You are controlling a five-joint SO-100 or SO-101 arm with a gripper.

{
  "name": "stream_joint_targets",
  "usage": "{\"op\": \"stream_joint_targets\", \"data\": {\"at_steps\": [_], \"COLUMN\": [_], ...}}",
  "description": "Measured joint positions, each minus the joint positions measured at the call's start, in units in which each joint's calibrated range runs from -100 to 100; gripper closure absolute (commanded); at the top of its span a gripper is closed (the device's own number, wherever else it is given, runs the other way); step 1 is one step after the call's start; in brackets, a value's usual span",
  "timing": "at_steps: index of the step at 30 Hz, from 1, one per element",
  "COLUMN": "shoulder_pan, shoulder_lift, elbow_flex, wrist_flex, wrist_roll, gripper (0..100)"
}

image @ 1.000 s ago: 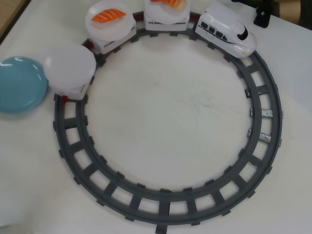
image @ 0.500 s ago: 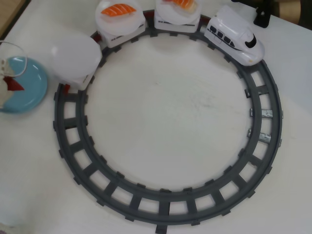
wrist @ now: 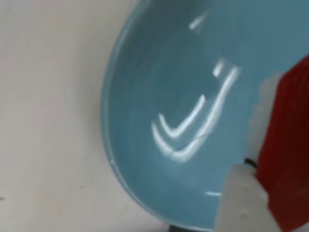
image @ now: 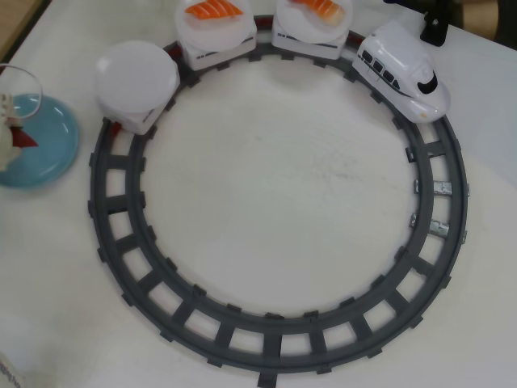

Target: Pick up the sushi from the Shinkansen and put it on the blue dish

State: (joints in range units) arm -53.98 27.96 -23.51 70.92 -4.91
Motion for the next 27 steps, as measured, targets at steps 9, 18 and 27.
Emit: {"op": "stream_joint_targets", "data": {"at_steps": [9, 18, 27], "shoulder_pan": [-0.1, -0.1, -0.1], "shoulder_lift": [7.4, 10.5, 10.6], "elbow_flex": [-7.2, -9.4, -9.4], "wrist_flex": [0.0, 0.0, 0.0], "wrist_roll": [0.0, 0.0, 0.0], "gripper": [95, 90, 83]}}
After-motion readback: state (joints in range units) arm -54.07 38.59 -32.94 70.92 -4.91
